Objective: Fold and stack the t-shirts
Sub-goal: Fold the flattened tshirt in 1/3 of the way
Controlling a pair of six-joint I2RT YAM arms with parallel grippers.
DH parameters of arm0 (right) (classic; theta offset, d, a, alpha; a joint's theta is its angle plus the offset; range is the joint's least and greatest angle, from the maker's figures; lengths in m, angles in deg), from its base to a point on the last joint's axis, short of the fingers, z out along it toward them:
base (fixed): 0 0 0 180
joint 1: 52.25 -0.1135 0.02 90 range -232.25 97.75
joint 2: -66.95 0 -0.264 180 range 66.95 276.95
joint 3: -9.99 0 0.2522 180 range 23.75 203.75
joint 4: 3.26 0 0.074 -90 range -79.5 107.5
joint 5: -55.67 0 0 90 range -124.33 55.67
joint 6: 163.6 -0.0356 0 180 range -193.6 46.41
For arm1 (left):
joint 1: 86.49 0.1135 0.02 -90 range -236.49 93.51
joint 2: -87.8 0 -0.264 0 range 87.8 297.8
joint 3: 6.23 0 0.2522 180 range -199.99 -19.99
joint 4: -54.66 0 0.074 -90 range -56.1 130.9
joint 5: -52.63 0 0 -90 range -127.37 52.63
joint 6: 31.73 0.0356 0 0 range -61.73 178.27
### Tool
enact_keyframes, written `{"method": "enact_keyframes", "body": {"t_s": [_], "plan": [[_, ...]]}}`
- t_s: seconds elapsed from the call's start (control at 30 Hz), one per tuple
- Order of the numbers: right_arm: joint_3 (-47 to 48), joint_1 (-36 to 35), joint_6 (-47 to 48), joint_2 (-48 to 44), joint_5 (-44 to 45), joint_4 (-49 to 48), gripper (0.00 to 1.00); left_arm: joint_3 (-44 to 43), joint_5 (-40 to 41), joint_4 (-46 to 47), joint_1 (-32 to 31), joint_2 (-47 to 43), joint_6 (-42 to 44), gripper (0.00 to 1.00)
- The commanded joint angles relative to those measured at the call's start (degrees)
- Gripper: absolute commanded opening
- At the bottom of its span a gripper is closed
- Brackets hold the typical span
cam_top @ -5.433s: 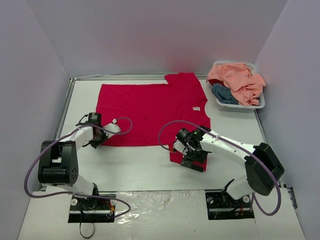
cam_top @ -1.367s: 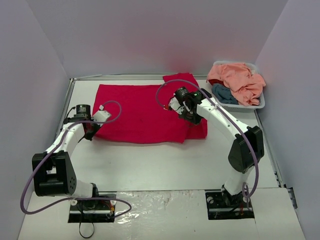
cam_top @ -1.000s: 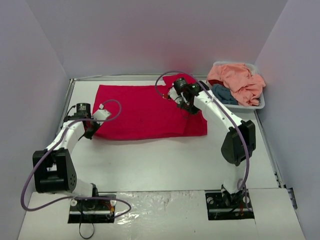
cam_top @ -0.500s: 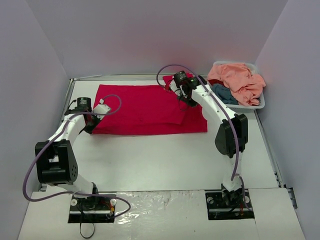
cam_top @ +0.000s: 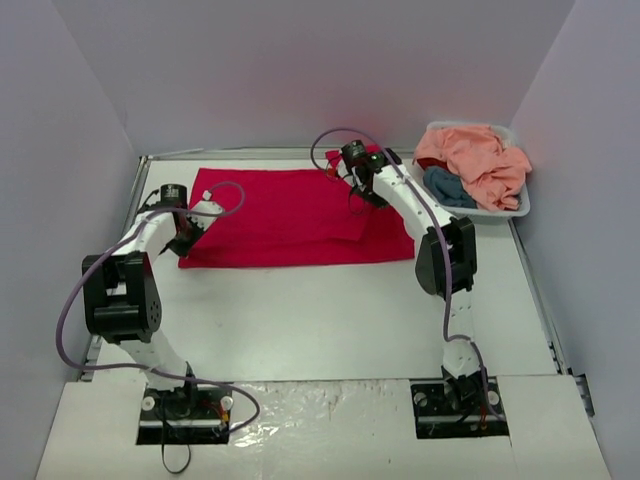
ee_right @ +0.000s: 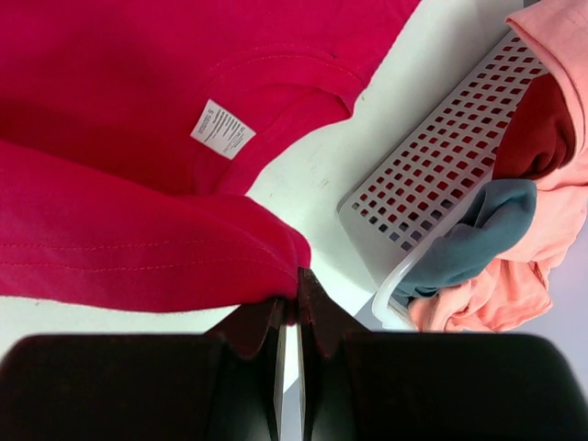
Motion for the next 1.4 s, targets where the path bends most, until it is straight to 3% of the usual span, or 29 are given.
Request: {"method": "enact_keyframes", "body": {"t_s": [0.0,1.07,1.13,1.17,1.27,1.33,1.37], "plan": [[3.4,0.7,1.1,0.9,2.9,1.2,0.00,-3.4,1.4,-2.0,0.5,0.5,0.5,0.03],[9.4,2.2,1.2,10.8,4.7,-1.4,0.00,-10.0,2.5,-1.8,0.4,10.5,0.6,0.04],[9.9,2.2,1.3,11.2,4.9,-1.4,0.00,-10.1,2.6,-1.7,0.4,10.7,0.5,0.08],[10.0,2.2,1.3,11.4,4.9,-1.4,0.00,-10.2,2.6,-1.6,0.4,10.7,0.4,0.18],[10.9,2.2,1.3,12.0,4.7,-1.6,0.00,-9.5,3.2,-1.0,0.4,10.2,0.2,0.30],[11.6,2.2,1.3,12.3,4.7,-1.7,0.00,-8.9,3.4,-0.6,0.4,8.9,0.0,0.48],[11.8,2.2,1.3,12.6,4.7,-1.7,0.00,-8.5,3.3,-0.4,0.4,8.3,-0.1,0.62]]}}
